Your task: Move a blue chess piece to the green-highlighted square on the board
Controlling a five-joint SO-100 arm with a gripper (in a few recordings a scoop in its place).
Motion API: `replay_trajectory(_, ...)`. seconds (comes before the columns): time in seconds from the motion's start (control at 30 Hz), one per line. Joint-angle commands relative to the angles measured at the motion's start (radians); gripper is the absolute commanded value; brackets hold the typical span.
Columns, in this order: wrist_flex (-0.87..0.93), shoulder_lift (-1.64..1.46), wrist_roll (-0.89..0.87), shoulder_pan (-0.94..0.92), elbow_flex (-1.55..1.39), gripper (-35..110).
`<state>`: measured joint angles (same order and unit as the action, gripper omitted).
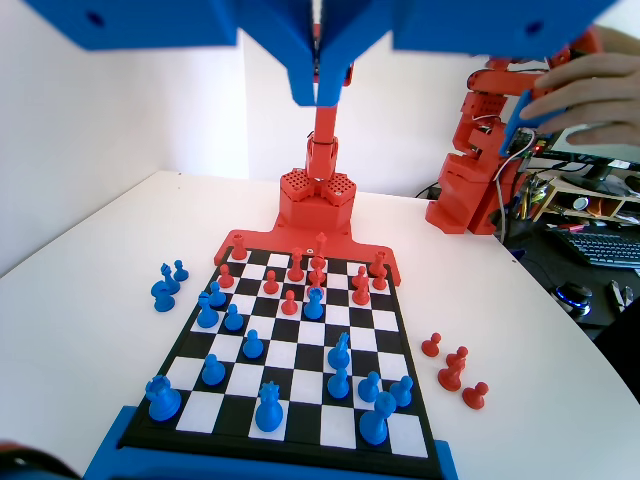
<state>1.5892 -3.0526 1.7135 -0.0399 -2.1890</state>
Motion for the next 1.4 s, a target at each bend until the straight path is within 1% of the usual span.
replay_trajectory(0.0, -0.018, -0.003, 0.009, 0.002, 0.005, 1)
replay_trajectory(0.07, -0.018, -0.003, 0.009, 0.008, 0.005, 3)
replay_trajectory(0.4, -0.018, -0.003, 0.009, 0.015, 0.005, 3)
replay_trajectory(0.5, -0.017, -0.002, 0.009, 0.015, 0.005, 5)
replay_trajectory(0.6, -0.006, 0.029, 0.034, 0.026, 0.015, 3)
replay_trajectory(0.67, -0.014, 0.066, -0.034, 0.034, 0.061, 3)
replay_trajectory(0.8, -0.029, 0.207, -0.129, 0.040, 0.215, 3)
replay_trajectory(0.97, 0.051, 0.474, -0.210, 0.048, 0.476, 2)
replay_trajectory(1.07, 0.066, 0.629, -0.278, 0.051, 0.581, 2)
replay_trajectory(1.2, 0.052, 0.808, -0.342, 0.034, 0.652, 1)
replay_trajectory(1.37, -0.018, 0.985, -0.408, 0.005, 0.664, 1)
